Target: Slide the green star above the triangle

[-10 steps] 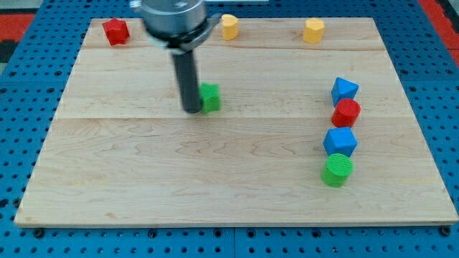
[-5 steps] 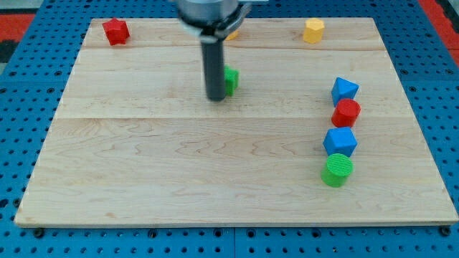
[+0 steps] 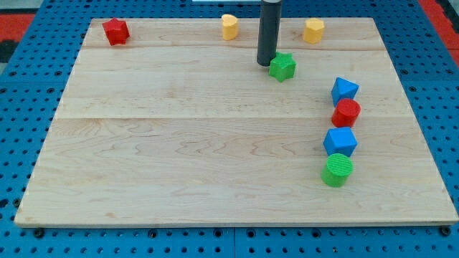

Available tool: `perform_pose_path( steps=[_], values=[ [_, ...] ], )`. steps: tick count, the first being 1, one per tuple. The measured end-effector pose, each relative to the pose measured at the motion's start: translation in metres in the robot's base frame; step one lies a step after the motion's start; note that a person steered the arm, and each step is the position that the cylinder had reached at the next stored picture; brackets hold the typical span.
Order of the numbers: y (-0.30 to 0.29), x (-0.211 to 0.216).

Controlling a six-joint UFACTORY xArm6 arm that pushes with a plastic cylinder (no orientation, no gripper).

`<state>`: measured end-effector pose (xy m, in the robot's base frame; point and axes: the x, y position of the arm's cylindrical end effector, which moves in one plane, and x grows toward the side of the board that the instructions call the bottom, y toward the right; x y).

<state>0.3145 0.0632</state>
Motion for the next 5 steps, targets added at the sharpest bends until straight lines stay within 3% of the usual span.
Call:
perform_pose_path(
  steps=[2,5],
  values=[
    [0.035,0.014],
    [0.019,0.053]
  ],
)
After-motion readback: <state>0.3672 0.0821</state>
